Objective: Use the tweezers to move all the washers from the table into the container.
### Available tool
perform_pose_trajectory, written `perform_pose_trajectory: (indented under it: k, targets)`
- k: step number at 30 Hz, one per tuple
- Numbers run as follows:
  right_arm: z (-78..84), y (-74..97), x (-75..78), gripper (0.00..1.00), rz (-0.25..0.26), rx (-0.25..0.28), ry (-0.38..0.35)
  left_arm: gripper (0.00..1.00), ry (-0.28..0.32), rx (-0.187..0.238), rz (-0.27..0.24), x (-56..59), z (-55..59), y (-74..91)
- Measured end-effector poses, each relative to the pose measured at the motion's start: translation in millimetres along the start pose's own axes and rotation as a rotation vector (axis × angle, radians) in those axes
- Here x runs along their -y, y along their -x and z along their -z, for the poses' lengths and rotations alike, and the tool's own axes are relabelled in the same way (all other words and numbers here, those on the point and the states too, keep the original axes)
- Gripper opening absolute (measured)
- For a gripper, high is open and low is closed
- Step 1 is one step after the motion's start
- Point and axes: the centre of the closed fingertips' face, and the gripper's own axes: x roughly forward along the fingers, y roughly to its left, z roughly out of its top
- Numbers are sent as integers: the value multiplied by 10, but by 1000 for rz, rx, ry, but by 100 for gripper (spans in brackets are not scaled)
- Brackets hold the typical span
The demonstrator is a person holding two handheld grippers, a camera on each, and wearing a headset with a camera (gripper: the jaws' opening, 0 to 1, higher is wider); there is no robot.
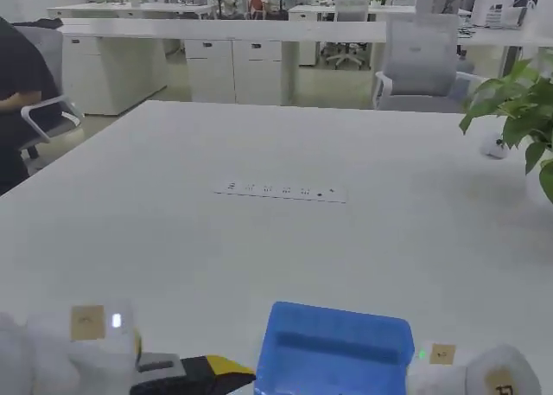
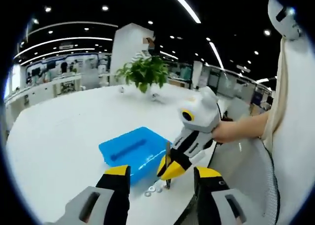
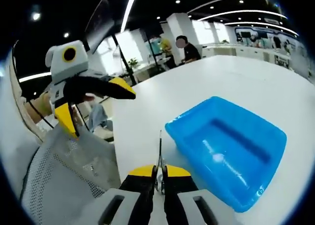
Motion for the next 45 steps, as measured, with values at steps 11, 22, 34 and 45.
perform_pose_trajectory:
  k: [11,22,34,45]
  targets:
    - [-223,366,16,3,-3,160,-152,77,42,289,-333,-269,-241,317]
    - [-458,770,188,3,115,218,-94,96,11,450,-504,-474,-427,507]
    - [-692,861,588,3,285,265,-37,99,-103,282,-553,-547,-200,396]
    - [-525,598,989,3,335,180,9,99,-94,287,-544,-527,-220,399]
